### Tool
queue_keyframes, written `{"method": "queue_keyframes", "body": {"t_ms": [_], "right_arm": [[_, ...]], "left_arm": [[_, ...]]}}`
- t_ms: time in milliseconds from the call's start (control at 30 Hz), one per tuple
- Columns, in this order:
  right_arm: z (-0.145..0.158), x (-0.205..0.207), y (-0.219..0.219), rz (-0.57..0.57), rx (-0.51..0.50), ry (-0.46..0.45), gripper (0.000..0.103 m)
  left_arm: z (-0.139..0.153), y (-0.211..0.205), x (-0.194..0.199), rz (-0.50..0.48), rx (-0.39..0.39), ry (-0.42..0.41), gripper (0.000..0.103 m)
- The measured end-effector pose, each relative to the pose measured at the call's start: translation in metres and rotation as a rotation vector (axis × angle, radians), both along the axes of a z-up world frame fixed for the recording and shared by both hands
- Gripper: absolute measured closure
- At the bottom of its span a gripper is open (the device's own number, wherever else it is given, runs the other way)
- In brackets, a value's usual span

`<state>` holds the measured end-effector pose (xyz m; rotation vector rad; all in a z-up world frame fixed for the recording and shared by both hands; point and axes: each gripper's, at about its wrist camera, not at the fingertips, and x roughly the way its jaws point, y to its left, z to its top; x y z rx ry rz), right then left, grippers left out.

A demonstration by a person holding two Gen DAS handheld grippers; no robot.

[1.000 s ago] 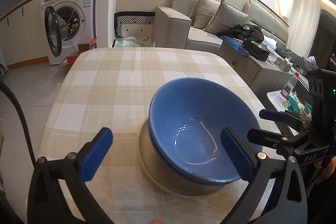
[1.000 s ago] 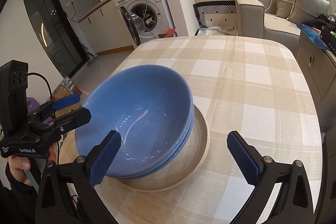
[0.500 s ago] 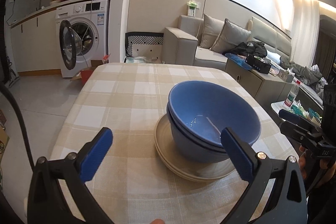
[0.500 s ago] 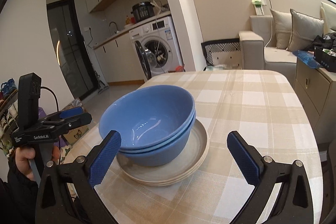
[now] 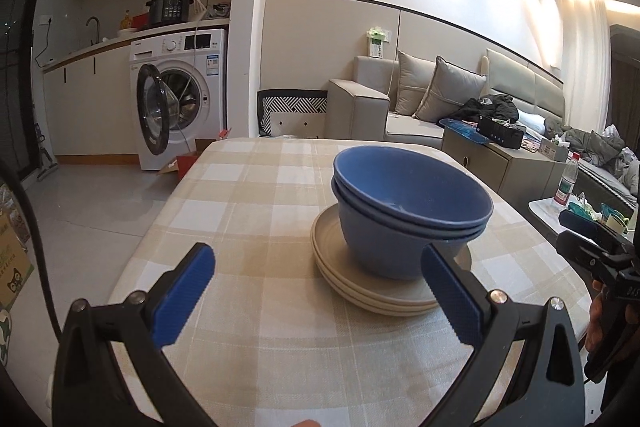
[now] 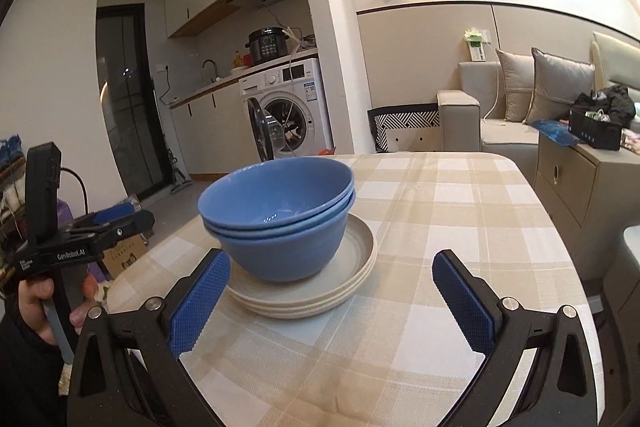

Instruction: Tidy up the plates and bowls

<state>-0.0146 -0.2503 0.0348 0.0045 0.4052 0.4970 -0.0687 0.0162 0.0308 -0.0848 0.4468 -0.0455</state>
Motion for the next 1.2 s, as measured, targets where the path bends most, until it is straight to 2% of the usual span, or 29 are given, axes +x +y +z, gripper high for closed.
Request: {"method": "queue_keyframes", "body": {"t_ms": [133,233,367,600,800,1200], "right_arm": [[-0.007,-0.015,0.004,0.002,-0.012,-0.036,0.000],[-0.011,-0.020,0.003,0.014,0.014,-0.047,0.000],[-0.015,-0.026,0.002,0.019,0.038,-0.055,0.000],[-0.021,-0.039,0.012,0.033,-0.013,-0.077,0.000],[-0.028,-0.040,0.020,0.051,-0.043,-0.072,0.000],[-0.030,-0.037,0.021,0.059,-0.032,-0.073,0.000]], "left_arm": [[-0.007,0.001,-0.008,0.005,0.002,-0.001,0.000],[-0.012,0.005,-0.012,0.007,-0.021,-0.004,0.000],[-0.018,0.005,-0.017,0.006,-0.015,-0.014,0.000],[-0.022,0.003,-0.021,-0.003,-0.008,-0.015,0.000],[-0.021,0.000,-0.027,-0.005,0.001,-0.025,0.000],[-0.017,0.001,-0.028,-0.005,-0.005,-0.031,0.000]]}}
